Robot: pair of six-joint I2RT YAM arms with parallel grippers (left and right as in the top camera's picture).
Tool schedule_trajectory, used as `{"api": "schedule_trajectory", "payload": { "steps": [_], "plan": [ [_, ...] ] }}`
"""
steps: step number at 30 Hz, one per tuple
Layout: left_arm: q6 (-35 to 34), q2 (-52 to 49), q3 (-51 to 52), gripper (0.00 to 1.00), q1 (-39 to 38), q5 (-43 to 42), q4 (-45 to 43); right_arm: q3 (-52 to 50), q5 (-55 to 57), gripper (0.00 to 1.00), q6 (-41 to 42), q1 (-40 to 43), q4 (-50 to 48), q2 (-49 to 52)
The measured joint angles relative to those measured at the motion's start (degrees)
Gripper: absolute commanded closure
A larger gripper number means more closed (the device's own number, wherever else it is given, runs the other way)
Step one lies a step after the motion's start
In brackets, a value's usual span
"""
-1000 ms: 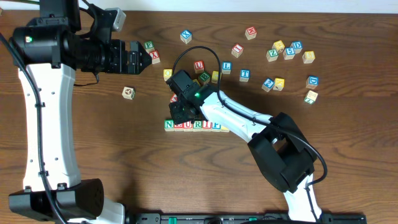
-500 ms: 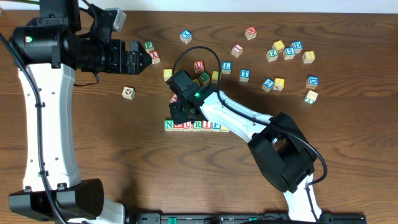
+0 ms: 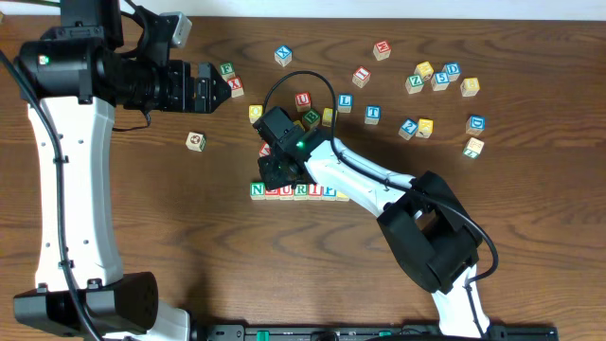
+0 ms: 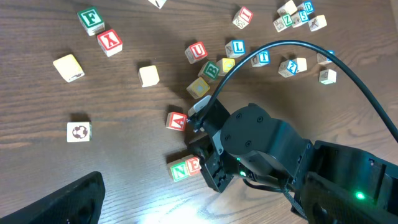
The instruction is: Spell out NEURIPS
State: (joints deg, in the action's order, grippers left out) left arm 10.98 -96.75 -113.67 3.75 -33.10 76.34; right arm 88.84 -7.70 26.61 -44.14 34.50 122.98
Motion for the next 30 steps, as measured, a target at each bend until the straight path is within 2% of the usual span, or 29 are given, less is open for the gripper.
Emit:
{"api": "schedule_trajectory", "payload": {
  "steps": [30],
  "plan": [
    [0.0, 0.0, 0.0, 0.02, 0.0, 0.0, 0.0, 0.0, 0.57, 0.99, 0.09, -0.94, -1.11, 0.0]
  ]
}}
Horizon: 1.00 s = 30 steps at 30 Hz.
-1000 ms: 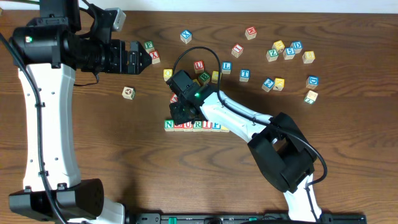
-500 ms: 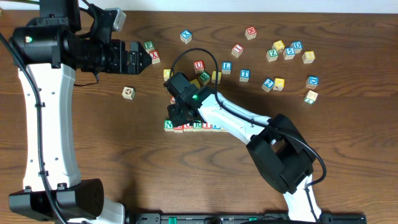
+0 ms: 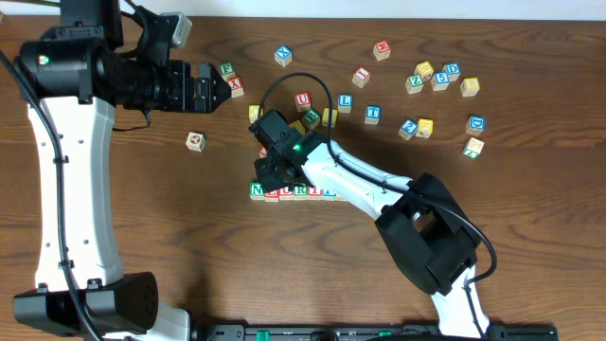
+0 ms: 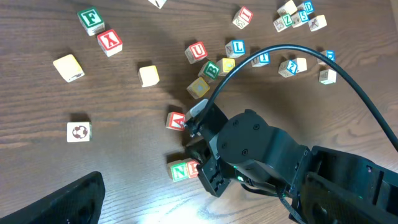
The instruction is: Spell out NEURIPS
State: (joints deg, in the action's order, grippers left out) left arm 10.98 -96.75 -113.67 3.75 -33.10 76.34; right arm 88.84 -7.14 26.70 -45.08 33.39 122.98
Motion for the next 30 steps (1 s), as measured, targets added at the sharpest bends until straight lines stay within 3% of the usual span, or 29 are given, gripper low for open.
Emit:
{"api": "schedule_trajectory", "payload": {
  "steps": [13, 30],
  "plan": [
    [0.0, 0.0, 0.0, 0.02, 0.0, 0.0, 0.0, 0.0, 2.73, 0.99, -1.73, 0.0, -4.76, 0.0],
    [0.0, 0.0, 0.0, 0.02, 0.0, 0.0, -0.02, 0.0, 4.42, 0.99, -2.43, 0.0, -1.22, -2.51]
  ]
}}
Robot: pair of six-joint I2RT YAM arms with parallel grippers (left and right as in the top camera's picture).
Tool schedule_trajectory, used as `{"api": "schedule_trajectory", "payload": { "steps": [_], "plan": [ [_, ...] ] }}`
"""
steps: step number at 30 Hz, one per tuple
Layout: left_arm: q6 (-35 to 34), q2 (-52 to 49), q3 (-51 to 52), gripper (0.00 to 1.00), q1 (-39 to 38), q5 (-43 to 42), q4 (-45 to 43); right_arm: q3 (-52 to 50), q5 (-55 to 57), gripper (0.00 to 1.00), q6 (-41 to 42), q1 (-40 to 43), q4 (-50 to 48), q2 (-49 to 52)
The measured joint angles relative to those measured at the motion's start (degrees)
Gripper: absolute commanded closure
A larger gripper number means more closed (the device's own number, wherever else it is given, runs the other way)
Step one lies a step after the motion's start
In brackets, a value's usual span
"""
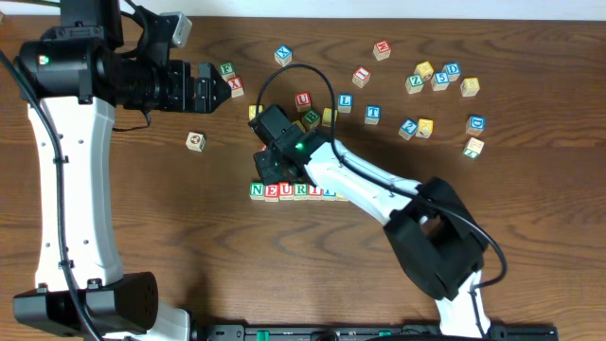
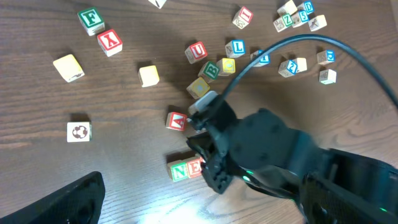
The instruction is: Spell out NEURIPS
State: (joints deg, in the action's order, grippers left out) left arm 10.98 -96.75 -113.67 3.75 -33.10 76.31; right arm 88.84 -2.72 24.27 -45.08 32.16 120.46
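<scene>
A row of letter blocks reading N, E, U, R, I, P lies mid-table. In the left wrist view only its N and E show; my right arm hides the others. My right gripper hangs just behind the row's left end, its tip beside the E. Its jaws are too dark to read. My left gripper is open and empty, high over the table's far left. A blue block that may be an S sits far right.
Loose blocks lie behind the row: a red A, a red U, a green one and a yellow one. A green F and a red X sit under the left gripper. More blocks cluster at far right. A white block stands alone.
My right gripper has shifted slightly back from the row, and the E it partly covered now shows in full. The left arm has not moved.
My right gripper first stood over the row's left part and hid the E from above. A second later it was still down there, pressed close to the N and E. Now it sits a little behind the row, and all six letters read.
</scene>
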Motion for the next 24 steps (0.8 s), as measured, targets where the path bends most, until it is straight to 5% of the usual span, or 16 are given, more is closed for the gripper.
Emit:
{"api": "schedule_trajectory", "payload": {
  "steps": [24],
  "plan": [
    [0.0, 0.0, 0.0, 0.02, 0.0, 0.0, 0.02, 0.0, 3.26, 0.99, -0.9, -5.09, 13.77, -5.09]
  ]
}}
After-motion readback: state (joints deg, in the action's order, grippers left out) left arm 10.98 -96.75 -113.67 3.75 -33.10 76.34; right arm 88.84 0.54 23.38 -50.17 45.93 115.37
